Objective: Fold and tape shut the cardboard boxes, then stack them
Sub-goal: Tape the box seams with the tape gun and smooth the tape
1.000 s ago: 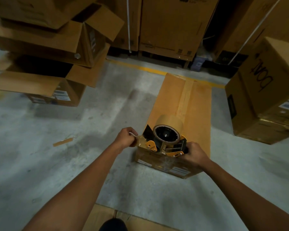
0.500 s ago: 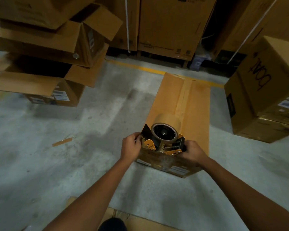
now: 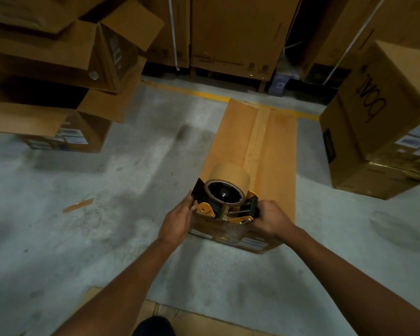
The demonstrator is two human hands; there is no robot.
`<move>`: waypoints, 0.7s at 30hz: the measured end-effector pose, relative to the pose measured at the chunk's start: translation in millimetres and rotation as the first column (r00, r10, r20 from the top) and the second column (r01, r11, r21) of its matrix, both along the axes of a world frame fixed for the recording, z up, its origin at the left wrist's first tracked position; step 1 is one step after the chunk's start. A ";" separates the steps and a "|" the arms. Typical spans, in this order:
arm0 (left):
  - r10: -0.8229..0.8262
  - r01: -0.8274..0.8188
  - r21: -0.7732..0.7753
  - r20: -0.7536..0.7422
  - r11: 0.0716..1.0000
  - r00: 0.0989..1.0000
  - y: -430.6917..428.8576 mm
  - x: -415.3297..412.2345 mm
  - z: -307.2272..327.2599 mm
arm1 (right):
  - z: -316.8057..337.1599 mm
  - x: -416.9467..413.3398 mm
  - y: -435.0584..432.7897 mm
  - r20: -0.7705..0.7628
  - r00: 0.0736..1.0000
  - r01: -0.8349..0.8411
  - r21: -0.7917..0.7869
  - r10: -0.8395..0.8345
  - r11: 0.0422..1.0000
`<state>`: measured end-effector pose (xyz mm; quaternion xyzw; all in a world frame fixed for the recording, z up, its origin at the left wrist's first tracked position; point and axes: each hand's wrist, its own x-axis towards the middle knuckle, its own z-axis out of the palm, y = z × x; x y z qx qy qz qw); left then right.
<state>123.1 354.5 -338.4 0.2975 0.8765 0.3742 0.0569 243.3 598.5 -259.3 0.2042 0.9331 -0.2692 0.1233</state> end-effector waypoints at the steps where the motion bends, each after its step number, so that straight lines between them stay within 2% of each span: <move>1: -0.068 0.065 -0.043 -0.056 0.997 0.996 -3.6 -4.7 -1.5 | -0.8 2.7 3.4 0.003 1.000 -0.003 -0.001 0.003 1.000; 4: -0.239 0.194 -0.189 -0.256 0.963 0.937 -9.5 -22.0 -11.3 | 0.8 10.0 9.5 0.015 1.000 -0.023 -0.020 0.023 1.000; 6: -0.286 0.208 -0.290 -0.257 0.934 0.923 -10.6 -29.3 -10.7 | 7.7 14.4 12.1 0.005 1.000 -0.030 -0.019 0.030 0.999; 11: -0.342 0.252 -0.304 -0.292 0.919 0.893 -13.7 -29.4 0.4 | 24.2 35.1 26.9 0.000 1.000 -0.021 -0.031 0.021 0.999; 16: -0.413 0.202 -0.528 -0.318 0.825 0.854 -7.7 -26.6 18.8 | 28.1 43.7 25.5 -0.027 0.999 -0.018 -0.022 0.018 1.000; 21: -0.573 0.363 -0.551 -0.273 0.752 0.773 23.7 0.0 39.0 | 26.3 42.8 26.5 -0.021 1.000 -0.020 0.018 0.020 1.000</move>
